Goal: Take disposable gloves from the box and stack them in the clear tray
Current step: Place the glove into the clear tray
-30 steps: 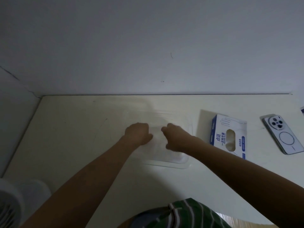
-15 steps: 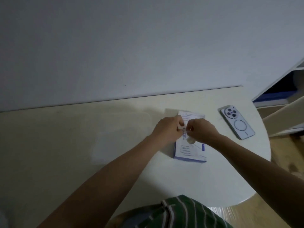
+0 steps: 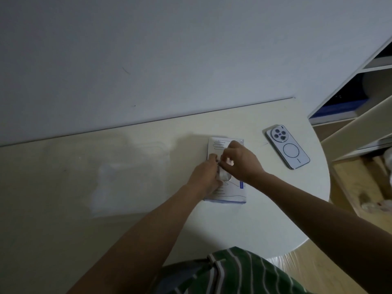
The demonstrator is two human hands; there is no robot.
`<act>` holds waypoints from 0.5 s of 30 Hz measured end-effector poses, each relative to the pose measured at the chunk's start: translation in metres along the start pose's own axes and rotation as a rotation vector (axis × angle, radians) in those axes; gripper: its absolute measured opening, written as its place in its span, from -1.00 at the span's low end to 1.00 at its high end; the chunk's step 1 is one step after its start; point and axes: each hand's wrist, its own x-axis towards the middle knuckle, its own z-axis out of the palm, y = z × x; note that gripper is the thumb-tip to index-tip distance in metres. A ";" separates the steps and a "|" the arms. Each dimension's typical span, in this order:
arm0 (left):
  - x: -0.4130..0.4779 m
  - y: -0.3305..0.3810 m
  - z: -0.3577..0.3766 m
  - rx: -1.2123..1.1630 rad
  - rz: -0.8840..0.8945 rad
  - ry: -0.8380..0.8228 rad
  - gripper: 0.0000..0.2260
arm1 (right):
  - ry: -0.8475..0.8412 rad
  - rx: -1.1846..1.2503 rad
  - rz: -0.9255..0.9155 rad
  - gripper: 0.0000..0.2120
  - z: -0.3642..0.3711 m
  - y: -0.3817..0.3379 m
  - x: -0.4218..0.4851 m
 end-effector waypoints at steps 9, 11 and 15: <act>0.000 -0.004 -0.002 -0.071 -0.033 -0.042 -0.32 | -0.226 -0.038 0.037 -0.65 -0.020 0.003 0.005; 0.000 -0.005 -0.002 -0.054 -0.024 -0.044 -0.31 | -0.268 -0.154 0.038 -0.60 -0.010 0.004 0.000; -0.001 -0.004 -0.004 -0.029 -0.008 -0.047 -0.30 | -0.086 0.003 -0.007 -0.79 -0.011 0.003 -0.002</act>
